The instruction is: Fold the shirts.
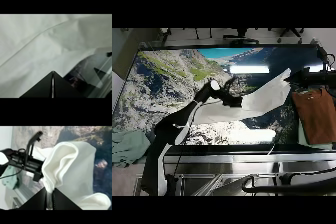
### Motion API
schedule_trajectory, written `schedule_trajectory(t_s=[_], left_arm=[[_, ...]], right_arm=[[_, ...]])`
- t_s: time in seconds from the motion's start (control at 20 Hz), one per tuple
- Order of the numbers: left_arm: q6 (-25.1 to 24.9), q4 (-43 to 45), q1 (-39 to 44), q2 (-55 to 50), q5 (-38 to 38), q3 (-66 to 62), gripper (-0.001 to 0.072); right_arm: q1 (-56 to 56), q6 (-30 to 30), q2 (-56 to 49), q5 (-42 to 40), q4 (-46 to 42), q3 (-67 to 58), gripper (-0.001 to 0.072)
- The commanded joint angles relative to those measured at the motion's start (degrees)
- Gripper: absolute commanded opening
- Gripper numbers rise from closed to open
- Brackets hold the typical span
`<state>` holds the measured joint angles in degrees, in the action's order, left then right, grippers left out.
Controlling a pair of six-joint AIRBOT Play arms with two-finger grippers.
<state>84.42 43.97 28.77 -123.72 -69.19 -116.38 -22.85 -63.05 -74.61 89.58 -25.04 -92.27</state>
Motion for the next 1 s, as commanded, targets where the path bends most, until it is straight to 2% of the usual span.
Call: schedule_trajectory(t_s=[0.0,0.2,0.4,0.55,0.65,0.7,0.75,0.95], left_arm=[[-0.7,-2.2,-5.7,8.0,-8.9,-7.3,0.0017],[-7.2,-7.2,-20.0,32.1,-2.3,2.2,0.0017],[-9.9,-7.1,-33.6,46.4,-3.2,2.6,0.0016],[-10.1,-7.1,-40.5,51.4,-4.7,2.1,0.0016],[-10.1,-7.1,-43.1,52.8,-6.7,2.1,0.0016],[-10.1,-7.2,-43.7,52.9,-8.0,2.1,0.0016],[-10.1,-7.3,-44.0,52.8,-9.4,2.1,0.0017],[-10.9,-8.0,-43.8,51.7,-11.8,2.1,0.0016]], right_arm=[[4.9,-0.6,2.6,-2.9,6.4,-0.1,0.002],[24.2,-0.3,3.0,-16.6,5.6,0.0,0.002],[50.2,6.7,-3.9,-42.6,4.9,0.0,0.0021],[66.9,15.5,-13.8,-64.8,5.0,0.0,0.0034],[73.5,18.1,-20.6,-82.4,4.9,-0.1,0.0425],[74.0,18.1,-22.1,-84.3,4.9,-0.1,0.0442],[73.0,18.1,-22.4,-81.5,4.5,-0.1,0.0442],[61.6,16.8,-17.2,-60.7,4.5,-0.1,0.0442]])
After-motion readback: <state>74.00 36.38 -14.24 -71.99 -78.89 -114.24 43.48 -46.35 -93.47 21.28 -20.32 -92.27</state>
